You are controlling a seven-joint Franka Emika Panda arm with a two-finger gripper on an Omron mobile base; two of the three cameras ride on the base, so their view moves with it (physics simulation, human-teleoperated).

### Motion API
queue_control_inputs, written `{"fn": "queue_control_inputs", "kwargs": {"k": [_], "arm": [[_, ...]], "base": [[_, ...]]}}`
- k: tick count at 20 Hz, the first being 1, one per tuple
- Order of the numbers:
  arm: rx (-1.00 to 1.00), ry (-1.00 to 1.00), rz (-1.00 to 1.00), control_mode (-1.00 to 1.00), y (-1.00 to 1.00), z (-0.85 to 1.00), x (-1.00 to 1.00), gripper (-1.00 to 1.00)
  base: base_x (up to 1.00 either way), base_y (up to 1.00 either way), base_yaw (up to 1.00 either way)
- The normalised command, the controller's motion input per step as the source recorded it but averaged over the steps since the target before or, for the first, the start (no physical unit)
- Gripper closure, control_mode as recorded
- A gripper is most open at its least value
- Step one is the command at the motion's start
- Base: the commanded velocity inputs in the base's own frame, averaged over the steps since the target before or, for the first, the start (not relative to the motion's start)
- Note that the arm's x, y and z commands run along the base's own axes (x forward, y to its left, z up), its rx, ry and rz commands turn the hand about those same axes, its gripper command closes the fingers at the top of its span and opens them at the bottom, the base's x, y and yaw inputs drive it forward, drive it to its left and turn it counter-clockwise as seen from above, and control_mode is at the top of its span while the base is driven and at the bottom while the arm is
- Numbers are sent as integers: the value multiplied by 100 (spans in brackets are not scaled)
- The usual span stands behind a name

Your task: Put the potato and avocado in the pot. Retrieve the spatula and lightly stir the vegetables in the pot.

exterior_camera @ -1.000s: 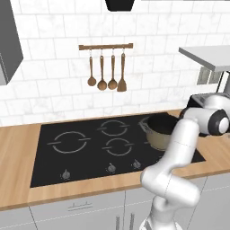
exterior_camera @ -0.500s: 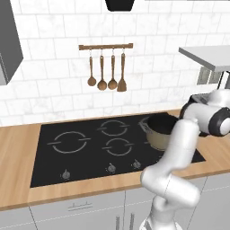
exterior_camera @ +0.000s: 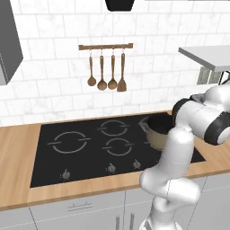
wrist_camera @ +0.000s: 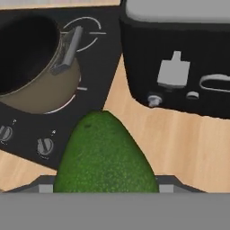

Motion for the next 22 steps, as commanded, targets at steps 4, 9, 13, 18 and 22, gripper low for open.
{"fn": "queue_control_inputs", "kwargs": {"k": [4, 9, 13, 18, 22], "arm": [[-3, 6, 9, -100, 100, 48, 0, 100], [-4, 8, 9, -100, 100, 34, 3, 100], [-3, 8, 9, -100, 100, 20, 6, 100], [-1, 10, 5, -100, 97, 5, 41, 100], [-1, 14, 1, -100, 67, -4, 67, 100]], "base": [[0, 0, 0], [0, 0, 0], [0, 0, 0], [0, 0, 0], [0, 0, 0]]}}
